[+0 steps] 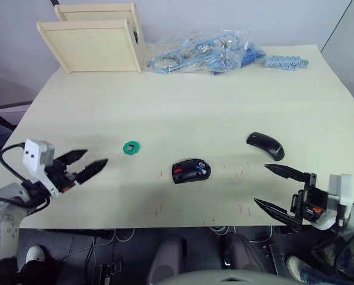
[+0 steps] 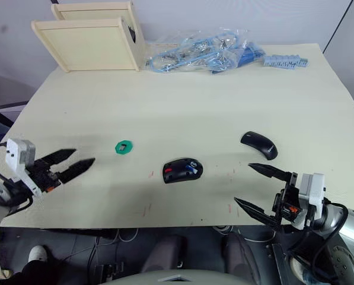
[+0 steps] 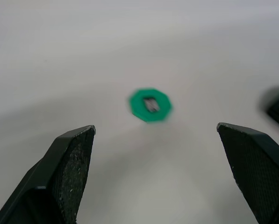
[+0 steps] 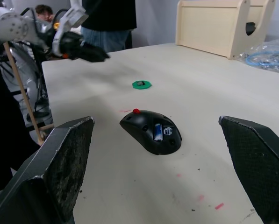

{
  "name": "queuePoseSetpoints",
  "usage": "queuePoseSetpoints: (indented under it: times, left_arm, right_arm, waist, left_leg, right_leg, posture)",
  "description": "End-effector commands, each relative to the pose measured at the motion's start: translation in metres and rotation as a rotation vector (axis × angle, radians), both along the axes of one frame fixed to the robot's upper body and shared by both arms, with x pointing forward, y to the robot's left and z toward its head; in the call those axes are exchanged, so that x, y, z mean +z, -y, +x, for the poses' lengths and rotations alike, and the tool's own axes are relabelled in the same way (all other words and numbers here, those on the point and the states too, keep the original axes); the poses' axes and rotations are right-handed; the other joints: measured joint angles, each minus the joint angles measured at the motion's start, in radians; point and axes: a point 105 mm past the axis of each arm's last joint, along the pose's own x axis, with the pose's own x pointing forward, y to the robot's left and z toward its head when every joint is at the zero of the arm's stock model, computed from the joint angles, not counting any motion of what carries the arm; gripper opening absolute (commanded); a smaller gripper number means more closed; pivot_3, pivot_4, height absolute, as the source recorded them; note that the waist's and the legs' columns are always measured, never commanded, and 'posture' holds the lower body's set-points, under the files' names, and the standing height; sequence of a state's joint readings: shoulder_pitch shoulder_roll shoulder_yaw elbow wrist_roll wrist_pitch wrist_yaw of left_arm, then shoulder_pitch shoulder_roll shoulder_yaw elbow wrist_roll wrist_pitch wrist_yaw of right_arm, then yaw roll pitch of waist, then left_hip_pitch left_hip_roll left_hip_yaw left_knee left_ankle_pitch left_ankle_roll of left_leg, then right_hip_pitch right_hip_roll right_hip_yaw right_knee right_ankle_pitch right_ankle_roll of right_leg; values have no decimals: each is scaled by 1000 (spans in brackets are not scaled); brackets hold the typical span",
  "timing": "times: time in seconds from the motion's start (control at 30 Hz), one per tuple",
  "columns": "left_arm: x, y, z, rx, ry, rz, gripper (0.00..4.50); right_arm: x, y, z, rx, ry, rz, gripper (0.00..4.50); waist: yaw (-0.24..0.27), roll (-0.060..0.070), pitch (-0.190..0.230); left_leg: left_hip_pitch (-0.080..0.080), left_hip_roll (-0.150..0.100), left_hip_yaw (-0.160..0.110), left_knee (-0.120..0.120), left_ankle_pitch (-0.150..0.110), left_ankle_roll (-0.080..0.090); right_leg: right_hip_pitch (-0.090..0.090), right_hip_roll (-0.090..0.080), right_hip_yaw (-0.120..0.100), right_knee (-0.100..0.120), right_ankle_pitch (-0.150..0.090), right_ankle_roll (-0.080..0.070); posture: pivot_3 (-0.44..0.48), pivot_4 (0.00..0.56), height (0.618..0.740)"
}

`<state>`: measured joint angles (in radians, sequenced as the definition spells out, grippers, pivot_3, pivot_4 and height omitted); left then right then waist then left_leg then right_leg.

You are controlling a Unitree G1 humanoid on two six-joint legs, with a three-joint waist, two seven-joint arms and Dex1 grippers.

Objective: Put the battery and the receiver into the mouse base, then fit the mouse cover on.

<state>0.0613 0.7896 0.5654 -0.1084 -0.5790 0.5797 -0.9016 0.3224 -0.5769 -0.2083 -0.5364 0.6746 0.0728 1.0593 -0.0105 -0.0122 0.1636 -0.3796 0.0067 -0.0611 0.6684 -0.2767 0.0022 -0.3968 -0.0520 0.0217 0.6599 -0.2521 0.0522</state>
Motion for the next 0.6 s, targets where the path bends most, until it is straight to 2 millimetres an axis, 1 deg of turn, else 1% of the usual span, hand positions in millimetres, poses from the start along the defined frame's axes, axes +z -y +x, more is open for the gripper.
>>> queuePoseSetpoints:
  times: [0.03,0.07,0.1,0.3,0.47,0.6]
  left_arm:
    - [-1,11,9,24,-3,12,3671]
    - [-1,16,13,35,10,22,3163]
    - [-2,21,16,58,14,40,2834]
    - [0,47,27,161,8,62,2834]
    - [-1,58,33,238,-16,101,2834]
    - [-3,60,36,313,-38,84,2834]
  right_arm:
    - [8,-5,-1,28,25,11,4500]
    - [8,-5,0,29,23,13,4500]
    - [9,-6,1,30,21,14,4500]
    - [10,-7,6,40,10,16,4500]
    - [10,-5,8,44,-5,16,4500]
    - [12,-3,10,44,-9,18,4500]
  waist:
    - [-1,0,0]
    - [-2,0,0]
    - [-3,0,0]
    - [-1,-1,1]
    - [-2,-1,1]
    - [-3,-1,1]
  left_leg:
    - [0,0,0,0,0,0]
    - [0,0,0,0,0,0]
    - [0,0,0,0,0,0]
    - [0,0,0,0,0,0]
    - [0,-1,0,0,0,0]
    - [0,-1,0,0,0,0]
  right_leg:
    - [0,0,0,0,0,0]
    - [0,0,0,0,0,0]
    - [0,0,0,0,0,0]
    - [0,0,0,1,0,0]
    - [0,0,0,1,0,0]
    - [0,0,0,1,0,0]
  posture:
    - [0,150,740]
    - [0,150,740]
    - [0,150,740]
    - [0,150,740]
    - [0,150,740]
    - [0,150,740]
